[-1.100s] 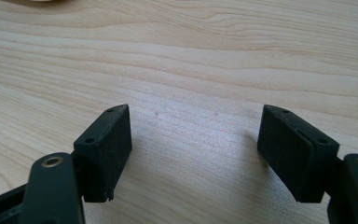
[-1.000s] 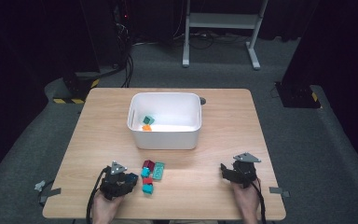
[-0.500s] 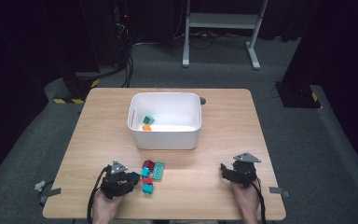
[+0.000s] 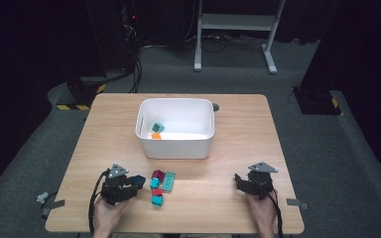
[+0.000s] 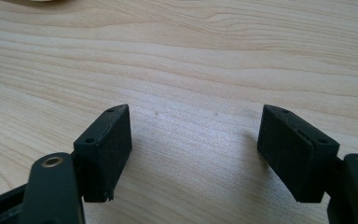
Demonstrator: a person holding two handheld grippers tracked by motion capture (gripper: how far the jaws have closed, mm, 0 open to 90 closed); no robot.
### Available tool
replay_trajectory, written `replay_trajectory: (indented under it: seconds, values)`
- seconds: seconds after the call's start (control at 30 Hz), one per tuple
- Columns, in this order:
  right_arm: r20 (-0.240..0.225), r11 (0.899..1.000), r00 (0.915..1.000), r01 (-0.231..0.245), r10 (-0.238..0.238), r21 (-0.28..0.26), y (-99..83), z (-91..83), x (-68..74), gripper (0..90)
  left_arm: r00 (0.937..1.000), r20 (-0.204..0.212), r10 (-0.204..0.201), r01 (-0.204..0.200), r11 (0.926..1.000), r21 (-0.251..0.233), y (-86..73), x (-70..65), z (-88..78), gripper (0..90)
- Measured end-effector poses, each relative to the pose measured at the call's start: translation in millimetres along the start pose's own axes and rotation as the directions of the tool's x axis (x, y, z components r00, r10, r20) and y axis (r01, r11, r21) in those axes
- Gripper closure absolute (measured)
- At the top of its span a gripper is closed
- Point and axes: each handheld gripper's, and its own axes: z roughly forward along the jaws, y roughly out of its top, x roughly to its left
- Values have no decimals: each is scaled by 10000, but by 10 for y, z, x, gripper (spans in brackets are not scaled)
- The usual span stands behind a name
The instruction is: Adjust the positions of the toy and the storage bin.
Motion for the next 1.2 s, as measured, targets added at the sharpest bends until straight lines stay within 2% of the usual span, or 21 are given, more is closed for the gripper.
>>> replay_trajectory:
  seconds: [0.1,0.33,0.47,0.63,0.9,1.2]
  values:
    - [-1,10000,10000,-1,1,1,0,0,0,260,9999,16,-102,102,9998,-177,48,21,-24,584]
    - [0,10000,10000,3,-3,0,0,0,0,260,9999,-88,-69,65,9990,-444,174,58,-79,584]
    - [-1,10000,10000,-1,1,0,0,0,0,260,9999,-104,-131,123,9971,-755,302,100,-141,584]
    - [-2,10000,10000,-4,4,0,0,0,0,260,9997,-230,-21,-2,9950,-994,451,134,-211,584]
    - [-2,10000,10000,1,-1,0,0,0,0,261,9998,-196,27,-53,9907,-1363,678,186,-312,585]
    - [-2,10000,10000,0,0,-2,0,0,0,260,9998,17,219,-214,9881,-1522,932,237,-408,585]
